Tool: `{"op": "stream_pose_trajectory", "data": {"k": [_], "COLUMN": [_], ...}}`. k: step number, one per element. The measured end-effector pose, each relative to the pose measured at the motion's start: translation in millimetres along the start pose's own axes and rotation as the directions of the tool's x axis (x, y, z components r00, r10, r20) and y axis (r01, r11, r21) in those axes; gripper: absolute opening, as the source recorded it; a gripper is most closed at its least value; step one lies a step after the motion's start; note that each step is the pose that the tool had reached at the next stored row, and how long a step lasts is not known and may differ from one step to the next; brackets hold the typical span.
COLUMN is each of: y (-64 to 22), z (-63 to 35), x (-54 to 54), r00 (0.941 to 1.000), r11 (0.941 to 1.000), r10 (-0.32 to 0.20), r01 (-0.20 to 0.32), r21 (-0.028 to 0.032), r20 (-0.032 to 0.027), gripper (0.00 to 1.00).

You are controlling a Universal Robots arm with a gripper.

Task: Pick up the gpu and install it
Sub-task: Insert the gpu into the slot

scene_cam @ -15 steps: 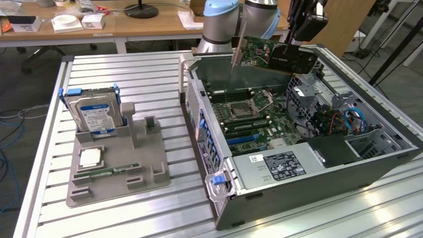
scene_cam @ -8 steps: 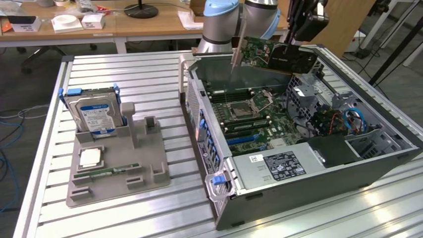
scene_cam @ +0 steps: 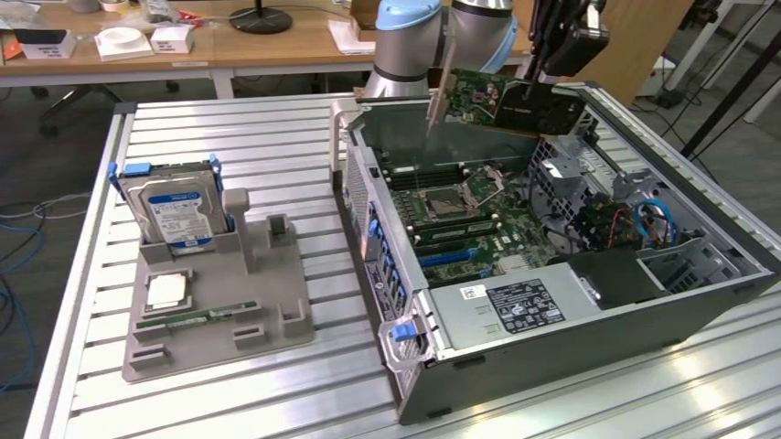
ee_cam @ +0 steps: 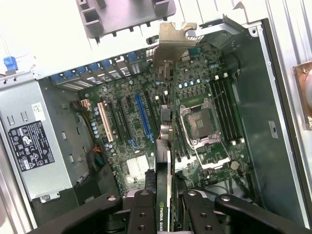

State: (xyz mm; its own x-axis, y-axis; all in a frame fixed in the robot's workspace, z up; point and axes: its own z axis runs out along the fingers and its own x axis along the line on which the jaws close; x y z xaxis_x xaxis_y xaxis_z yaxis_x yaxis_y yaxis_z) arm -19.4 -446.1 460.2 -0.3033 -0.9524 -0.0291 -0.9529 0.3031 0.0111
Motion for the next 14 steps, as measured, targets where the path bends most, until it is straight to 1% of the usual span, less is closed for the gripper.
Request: {"op": "stream_pose_trajectory", "data": {"k": [14], "y": [0.0], "z": [-0.1], "x": [0.0], "r00": [0.9988], "r11": [0.9988], "r10": [-0.05], "r01": [0.05], "r21": [-0.0015], "r20": [-0.0005], "gripper": [0.25]}}
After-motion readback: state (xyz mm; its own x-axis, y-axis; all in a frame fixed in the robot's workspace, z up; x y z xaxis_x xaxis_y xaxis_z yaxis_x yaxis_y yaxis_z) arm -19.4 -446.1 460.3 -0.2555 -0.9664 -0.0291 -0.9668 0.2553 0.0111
